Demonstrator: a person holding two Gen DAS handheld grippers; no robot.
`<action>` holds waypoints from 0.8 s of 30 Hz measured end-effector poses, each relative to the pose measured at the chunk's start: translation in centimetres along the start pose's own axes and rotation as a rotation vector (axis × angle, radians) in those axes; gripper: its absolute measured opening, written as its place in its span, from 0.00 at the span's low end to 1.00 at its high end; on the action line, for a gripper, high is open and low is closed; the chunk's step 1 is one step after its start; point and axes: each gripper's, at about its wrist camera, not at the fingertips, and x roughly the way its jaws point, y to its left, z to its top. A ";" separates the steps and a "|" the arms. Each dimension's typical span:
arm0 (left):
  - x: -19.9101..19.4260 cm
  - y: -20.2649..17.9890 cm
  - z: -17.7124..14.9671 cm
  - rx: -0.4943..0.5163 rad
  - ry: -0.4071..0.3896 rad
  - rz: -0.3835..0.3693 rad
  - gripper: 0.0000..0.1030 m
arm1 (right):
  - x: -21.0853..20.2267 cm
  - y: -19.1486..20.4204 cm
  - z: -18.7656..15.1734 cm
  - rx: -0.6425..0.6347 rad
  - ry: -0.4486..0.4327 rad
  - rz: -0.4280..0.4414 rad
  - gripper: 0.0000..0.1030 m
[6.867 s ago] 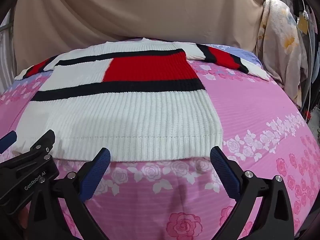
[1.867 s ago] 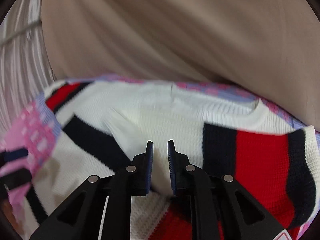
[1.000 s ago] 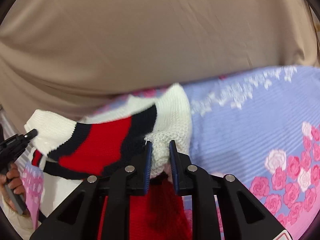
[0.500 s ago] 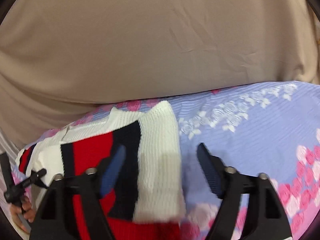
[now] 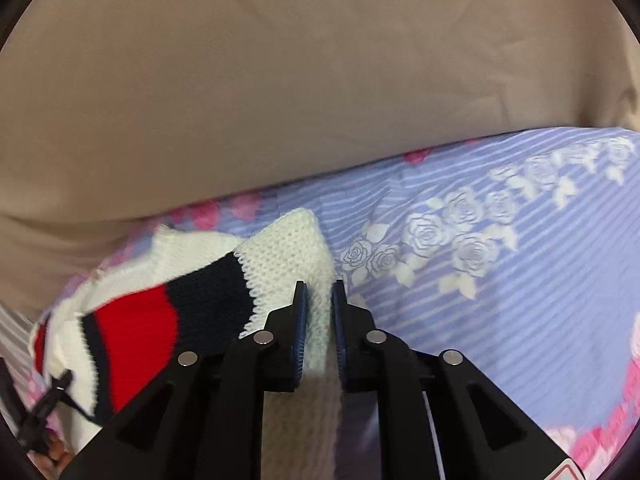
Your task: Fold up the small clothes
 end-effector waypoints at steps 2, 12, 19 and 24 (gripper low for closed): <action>0.0 0.4 0.0 -0.019 -0.001 -0.022 0.15 | -3.7 0.2 -0.9 -0.031 -0.071 0.021 0.19; -0.2 0.2 -0.7 -0.012 -0.011 -0.012 0.18 | -4.1 2.0 -9.2 -0.172 0.072 0.001 0.24; 0.1 0.4 -0.9 -0.009 -0.004 -0.032 0.23 | -4.1 -1.9 -10.2 -0.037 0.056 0.065 0.17; 0.2 -0.1 -1.1 0.017 -0.005 -0.005 0.23 | -6.4 1.1 -8.2 -0.117 0.004 0.040 0.25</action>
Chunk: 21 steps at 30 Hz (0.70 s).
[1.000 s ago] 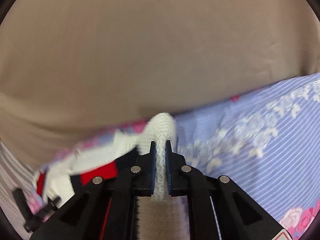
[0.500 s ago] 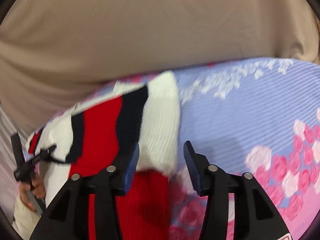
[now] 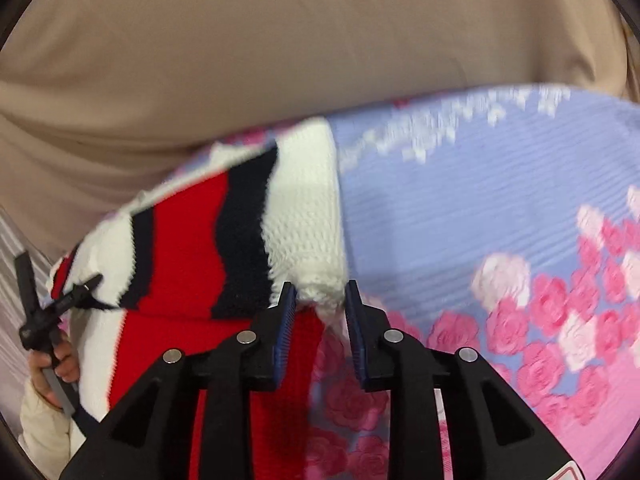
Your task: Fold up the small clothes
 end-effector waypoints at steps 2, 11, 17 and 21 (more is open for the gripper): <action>0.1 0.1 -0.1 -0.002 0.000 -0.004 0.23 | -1.2 1.2 2.3 -0.023 -0.107 -0.066 0.40; 0.2 -0.6 -0.2 0.008 -0.001 0.000 0.24 | 11.9 5.3 9.8 -0.071 0.078 -0.141 0.20; 0.2 -0.2 -0.2 0.006 0.000 -0.005 0.25 | 13.8 0.6 10.7 0.052 0.025 -0.376 0.00; 0.1 0.1 -0.2 -0.001 -0.001 -0.014 0.25 | 10.4 1.4 10.6 0.094 -0.056 -0.258 0.00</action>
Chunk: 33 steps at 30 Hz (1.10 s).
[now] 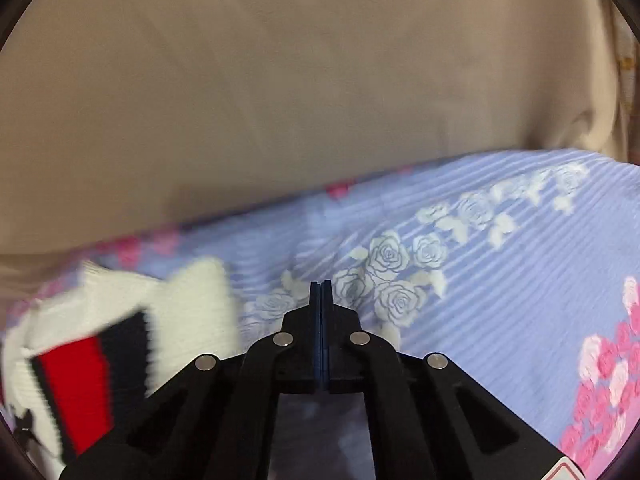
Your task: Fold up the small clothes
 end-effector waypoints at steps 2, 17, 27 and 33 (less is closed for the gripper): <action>-0.1 0.1 0.0 -0.001 -0.001 -0.002 0.25 | -3.9 2.7 -1.1 -0.094 -0.054 0.088 0.00; -12.3 18.2 1.3 -0.337 -0.198 0.234 0.68 | -6.6 9.3 -11.8 -0.195 0.053 0.177 0.21; -12.7 40.7 1.9 -0.915 -0.188 0.190 0.67 | -7.0 9.7 -15.8 -0.317 0.069 0.131 0.44; -10.6 39.5 3.8 -0.826 -0.168 0.144 0.07 | -7.6 9.2 -16.2 -0.317 0.066 0.118 0.48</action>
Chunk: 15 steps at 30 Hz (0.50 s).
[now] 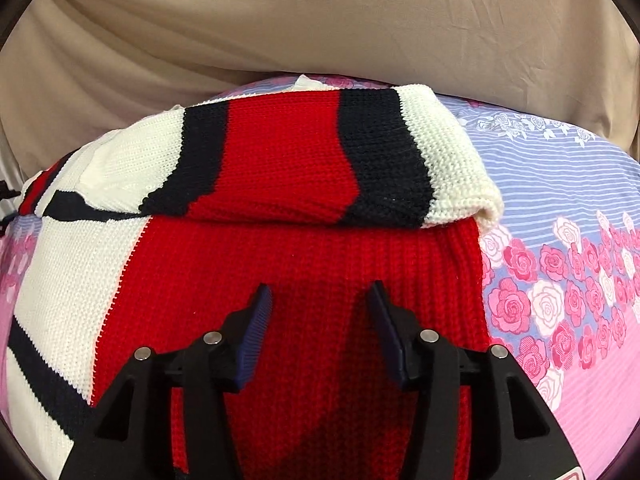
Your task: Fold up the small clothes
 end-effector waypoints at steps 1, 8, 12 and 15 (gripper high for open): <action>-0.2 -1.0 -0.2 0.031 -0.004 0.006 0.08 | 0.2 0.1 0.2 0.003 0.000 -0.001 0.49; -8.9 -14.6 -5.7 0.385 -0.177 -0.132 0.06 | 0.7 0.0 0.2 0.011 -0.005 0.004 0.49; -12.8 -24.9 -15.3 0.675 -0.169 -0.273 0.06 | 0.4 -0.3 -0.1 0.020 -0.009 0.013 0.49; -11.3 -30.6 -25.2 0.844 -0.022 -0.337 0.07 | 0.3 -0.4 0.0 0.035 -0.014 0.025 0.49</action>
